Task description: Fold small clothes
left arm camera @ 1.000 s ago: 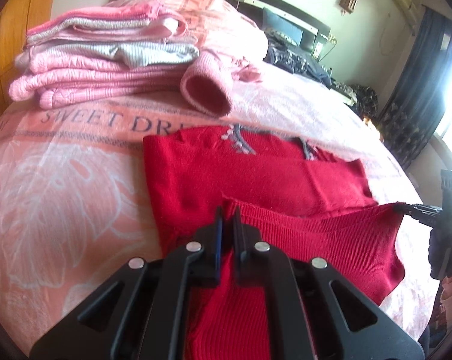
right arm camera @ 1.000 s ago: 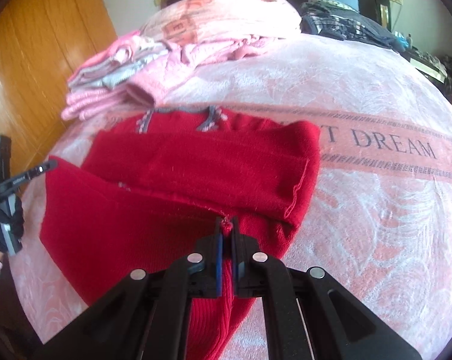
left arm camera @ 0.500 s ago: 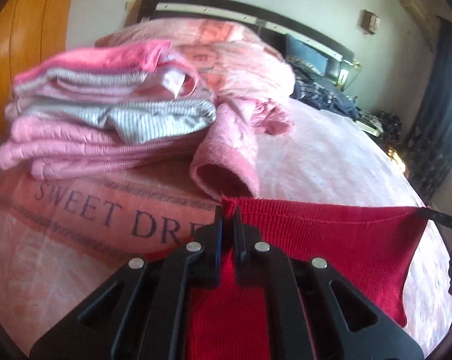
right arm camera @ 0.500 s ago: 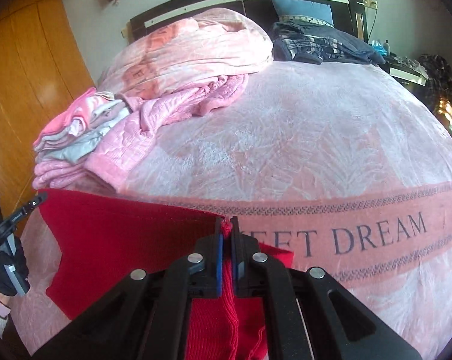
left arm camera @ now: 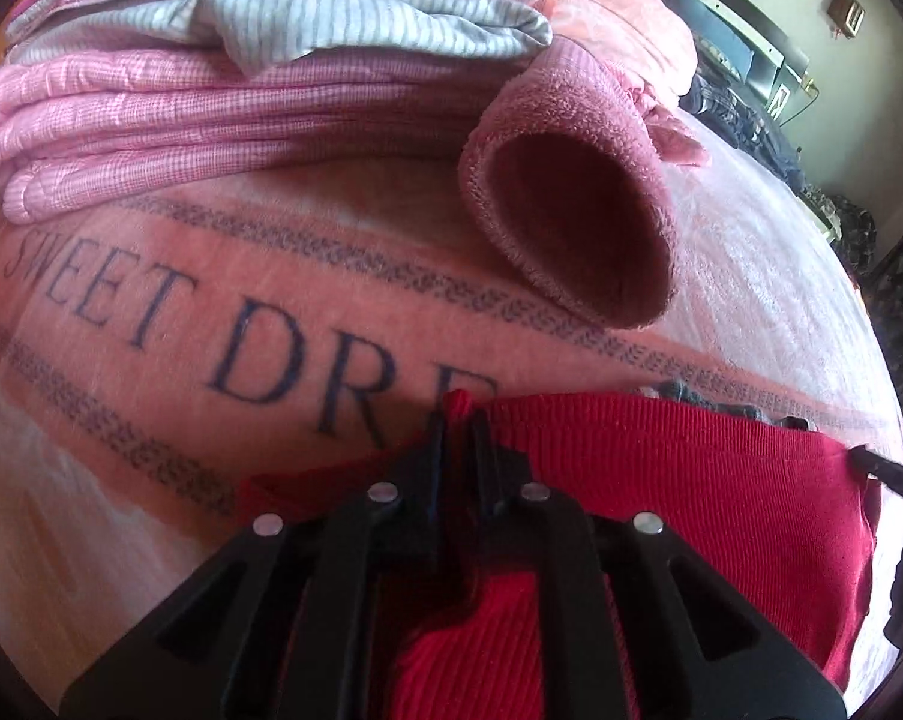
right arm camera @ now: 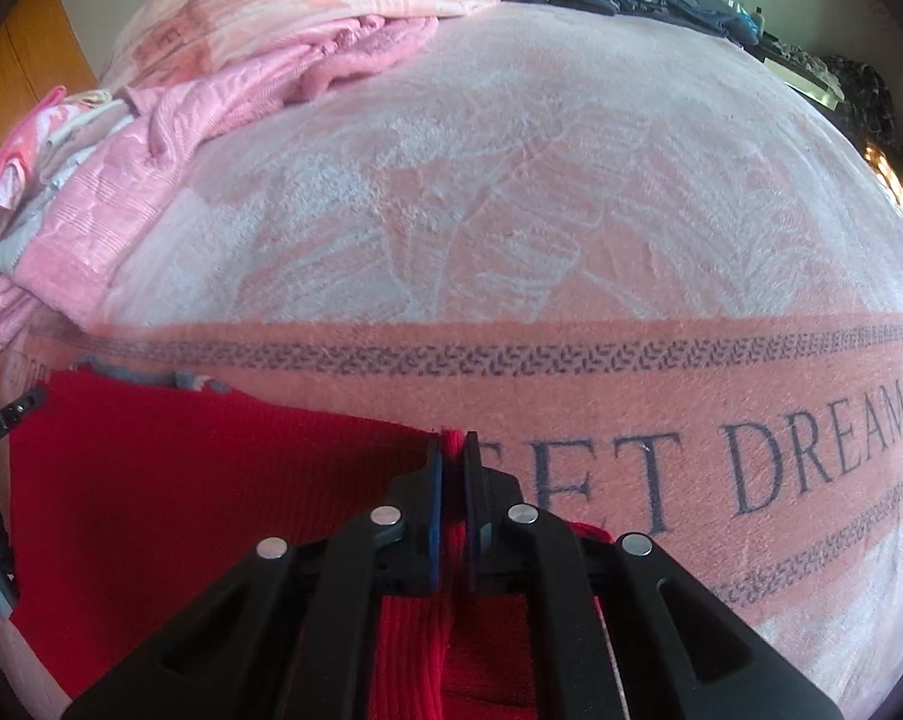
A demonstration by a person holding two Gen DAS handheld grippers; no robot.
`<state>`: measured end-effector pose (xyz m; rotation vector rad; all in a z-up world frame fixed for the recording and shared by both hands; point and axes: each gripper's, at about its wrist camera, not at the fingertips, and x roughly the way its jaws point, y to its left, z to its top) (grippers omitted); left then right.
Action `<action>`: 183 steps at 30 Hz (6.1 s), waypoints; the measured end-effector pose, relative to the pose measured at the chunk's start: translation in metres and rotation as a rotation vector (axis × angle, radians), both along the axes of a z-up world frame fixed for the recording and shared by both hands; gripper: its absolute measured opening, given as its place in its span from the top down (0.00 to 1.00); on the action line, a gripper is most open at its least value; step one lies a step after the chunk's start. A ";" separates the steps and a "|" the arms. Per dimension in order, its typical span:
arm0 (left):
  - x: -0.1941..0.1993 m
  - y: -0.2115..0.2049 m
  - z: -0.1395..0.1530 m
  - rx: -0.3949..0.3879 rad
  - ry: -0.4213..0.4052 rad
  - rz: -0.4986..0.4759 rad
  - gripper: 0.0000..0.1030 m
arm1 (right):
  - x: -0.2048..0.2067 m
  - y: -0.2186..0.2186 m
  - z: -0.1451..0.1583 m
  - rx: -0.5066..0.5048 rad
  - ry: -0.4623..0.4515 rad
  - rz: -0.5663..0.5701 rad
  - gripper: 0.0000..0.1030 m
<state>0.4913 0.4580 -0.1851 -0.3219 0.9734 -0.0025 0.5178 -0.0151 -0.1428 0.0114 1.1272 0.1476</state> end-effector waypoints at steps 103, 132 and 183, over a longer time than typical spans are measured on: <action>-0.121 -0.046 -0.003 -0.188 0.086 -0.258 0.48 | -0.122 -0.071 -0.040 0.678 0.186 -0.011 0.79; -0.139 -0.011 -0.004 -0.324 0.086 -0.273 0.49 | -0.120 0.114 0.083 0.416 0.099 0.236 0.82; -0.134 -0.015 0.017 -0.552 0.097 -0.290 0.48 | -0.186 0.127 0.076 0.361 0.090 0.466 0.26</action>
